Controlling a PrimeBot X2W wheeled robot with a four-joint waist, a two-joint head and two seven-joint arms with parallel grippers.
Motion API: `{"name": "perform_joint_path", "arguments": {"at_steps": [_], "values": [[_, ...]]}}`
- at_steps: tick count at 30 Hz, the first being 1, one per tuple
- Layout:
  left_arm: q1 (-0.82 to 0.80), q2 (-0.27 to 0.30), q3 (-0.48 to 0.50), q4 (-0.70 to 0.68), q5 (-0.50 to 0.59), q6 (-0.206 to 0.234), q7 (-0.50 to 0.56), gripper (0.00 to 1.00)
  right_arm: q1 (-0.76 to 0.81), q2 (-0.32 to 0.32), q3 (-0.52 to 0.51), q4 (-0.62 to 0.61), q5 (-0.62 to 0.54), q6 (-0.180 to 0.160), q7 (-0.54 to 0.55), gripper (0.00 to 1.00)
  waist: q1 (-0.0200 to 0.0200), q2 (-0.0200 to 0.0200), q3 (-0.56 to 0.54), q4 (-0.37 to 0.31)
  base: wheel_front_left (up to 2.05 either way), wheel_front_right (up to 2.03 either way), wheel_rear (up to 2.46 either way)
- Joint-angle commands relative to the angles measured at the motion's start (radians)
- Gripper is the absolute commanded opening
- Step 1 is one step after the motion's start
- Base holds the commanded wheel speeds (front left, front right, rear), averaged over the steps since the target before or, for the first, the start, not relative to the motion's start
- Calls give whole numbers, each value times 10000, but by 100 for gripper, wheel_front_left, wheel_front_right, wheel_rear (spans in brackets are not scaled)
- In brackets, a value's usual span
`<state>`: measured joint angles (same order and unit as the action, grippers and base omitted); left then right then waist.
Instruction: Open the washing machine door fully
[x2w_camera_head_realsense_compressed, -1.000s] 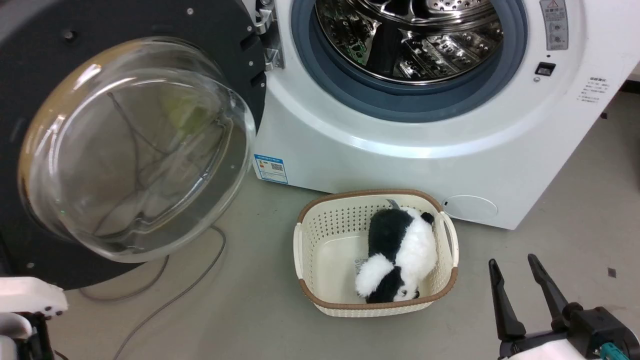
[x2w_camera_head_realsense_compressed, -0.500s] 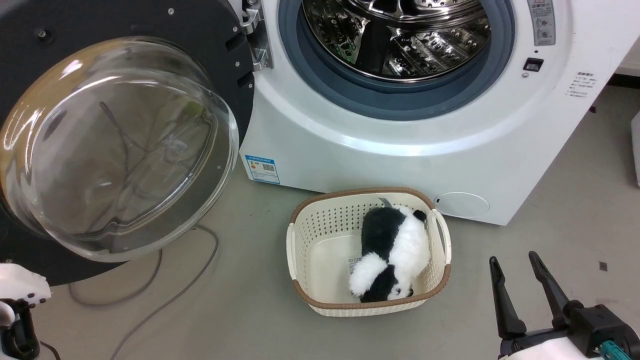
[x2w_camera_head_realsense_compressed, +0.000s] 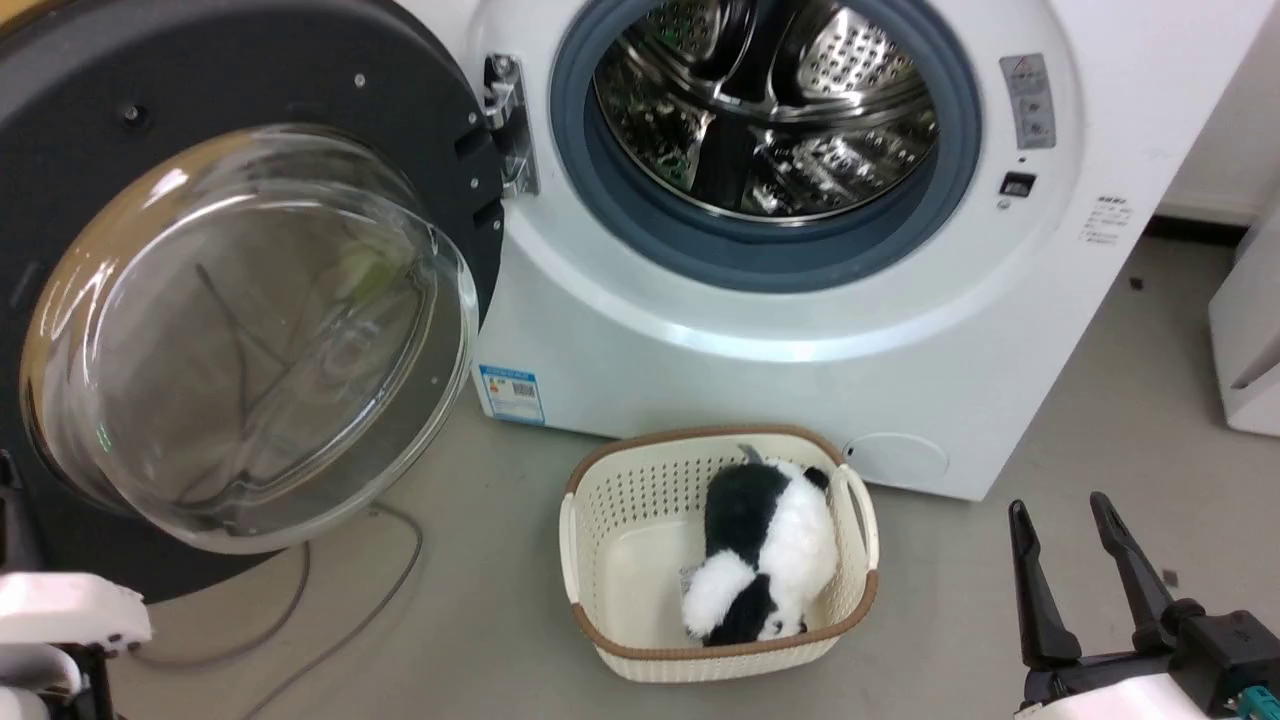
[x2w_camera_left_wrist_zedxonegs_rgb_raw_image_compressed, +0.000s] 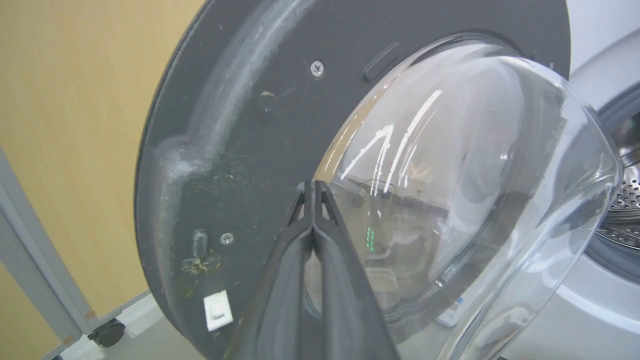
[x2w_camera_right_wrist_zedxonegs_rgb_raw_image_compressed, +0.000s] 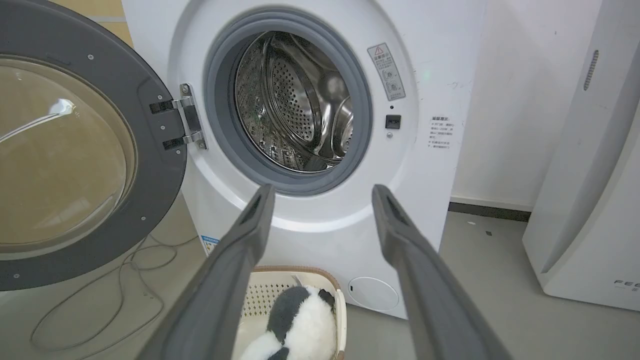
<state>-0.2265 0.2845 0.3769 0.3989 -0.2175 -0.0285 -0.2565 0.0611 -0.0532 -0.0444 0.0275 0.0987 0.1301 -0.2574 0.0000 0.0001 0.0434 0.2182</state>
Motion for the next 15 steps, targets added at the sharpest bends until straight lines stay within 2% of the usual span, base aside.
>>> {"name": "perform_joint_path", "arguments": {"at_steps": [1, 13, 14, 15], "values": [[239, -106, 24, -304, 153, -38, -53, 0, 121, 30, -41, -96, 107, 6, -44, 100, 0, -1, -172, -72, 0, 0, 0], [1300, -1442, -984, -2483, 775, -574, -53, 0, 388, 30, -263, -530, 174, 6, -44, 100, 0, -1, -660, -564, 0, 0, 0], [1344, -1563, -1093, -2583, 813, -573, -53, 4, 411, 30, -247, -543, 177, 6, -44, 100, 0, -1, -684, -633, 0, 0, 0], [1375, -1670, -1171, -2684, 853, -537, -53, 83, 428, 30, -241, -559, 176, 6, -44, 100, 0, -1, -701, -694, 0, 0, 0]]}}
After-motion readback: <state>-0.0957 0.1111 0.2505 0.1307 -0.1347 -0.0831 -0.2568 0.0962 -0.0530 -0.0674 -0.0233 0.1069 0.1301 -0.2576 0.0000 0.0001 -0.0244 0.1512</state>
